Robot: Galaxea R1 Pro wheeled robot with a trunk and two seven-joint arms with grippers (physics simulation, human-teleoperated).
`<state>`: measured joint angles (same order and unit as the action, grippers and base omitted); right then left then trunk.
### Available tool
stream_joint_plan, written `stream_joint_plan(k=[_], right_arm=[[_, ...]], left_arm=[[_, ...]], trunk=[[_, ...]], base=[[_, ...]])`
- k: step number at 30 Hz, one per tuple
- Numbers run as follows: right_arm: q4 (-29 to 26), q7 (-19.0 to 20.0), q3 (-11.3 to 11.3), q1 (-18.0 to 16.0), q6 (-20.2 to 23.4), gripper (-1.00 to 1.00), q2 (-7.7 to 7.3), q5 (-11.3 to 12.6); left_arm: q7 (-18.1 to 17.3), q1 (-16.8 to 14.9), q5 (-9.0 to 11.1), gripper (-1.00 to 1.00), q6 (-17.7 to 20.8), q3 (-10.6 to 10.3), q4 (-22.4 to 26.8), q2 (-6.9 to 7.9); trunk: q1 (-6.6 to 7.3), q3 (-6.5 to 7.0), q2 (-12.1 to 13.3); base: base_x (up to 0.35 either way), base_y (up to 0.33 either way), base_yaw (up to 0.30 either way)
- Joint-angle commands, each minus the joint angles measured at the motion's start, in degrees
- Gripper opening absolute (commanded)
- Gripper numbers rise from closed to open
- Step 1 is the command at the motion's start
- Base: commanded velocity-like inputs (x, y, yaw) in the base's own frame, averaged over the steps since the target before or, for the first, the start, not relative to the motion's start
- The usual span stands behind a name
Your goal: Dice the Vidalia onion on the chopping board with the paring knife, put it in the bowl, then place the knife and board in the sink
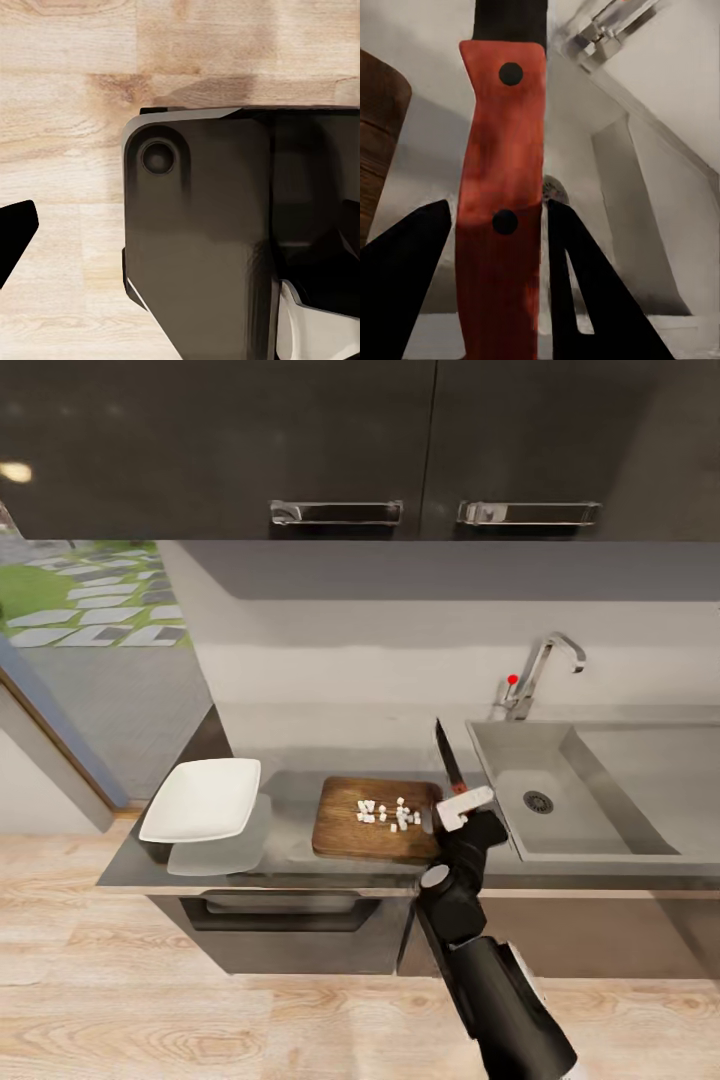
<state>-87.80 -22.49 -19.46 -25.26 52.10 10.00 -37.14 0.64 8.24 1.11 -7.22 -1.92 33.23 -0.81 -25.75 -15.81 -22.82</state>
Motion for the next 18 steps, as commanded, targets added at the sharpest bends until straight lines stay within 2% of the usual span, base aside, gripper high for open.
stream_joint_plan(k=[1,4,10,12,14,18], right_arm=[[-0.30,0.20,1.47,-0.06,0.04,-1.00,0.00,2.19],[-0.72,3.99,6.04,-0.06,-1.86,-1.00,0.00,6.37],[-1.70,16.92,15.97,-0.06,-3.06,-1.00,0.00,7.97],[-1.92,20.19,17.44,-0.06,-3.11,-1.00,-1.34,8.07],[-2.00,21.80,17.95,-0.06,-3.13,-1.00,-2.09,8.10],[-2.06,23.55,18.45,-0.06,-3.15,-1.00,-2.82,8.13]], left_arm=[[0.07,0.02,0.12,1.00,-0.08,-0.10,0.09,0.01],[0.07,0.02,0.12,1.00,-0.08,-0.10,0.09,0.01],[0.07,0.04,0.12,1.00,-0.08,-0.10,0.09,0.01],[0.07,0.03,0.12,1.00,-0.08,-0.10,0.09,0.01],[0.07,0.03,0.12,1.00,-0.08,-0.10,0.09,0.01],[0.07,0.02,0.12,1.00,-0.08,-0.10,0.09,0.01]], trunk=[[-0.03,-0.09,-0.10],[-0.03,-0.09,-0.10],[-0.03,-0.09,-0.10],[-0.03,-0.09,-0.10],[-0.03,-0.09,-0.10],[-0.03,-0.09,-0.10]], base=[[0.000,-0.127,0.000],[0.000,-0.216,0.000],[0.000,-0.297,0.000],[0.000,-0.311,0.000],[0.000,-0.312,0.000],[0.032,-0.291,0.000]])
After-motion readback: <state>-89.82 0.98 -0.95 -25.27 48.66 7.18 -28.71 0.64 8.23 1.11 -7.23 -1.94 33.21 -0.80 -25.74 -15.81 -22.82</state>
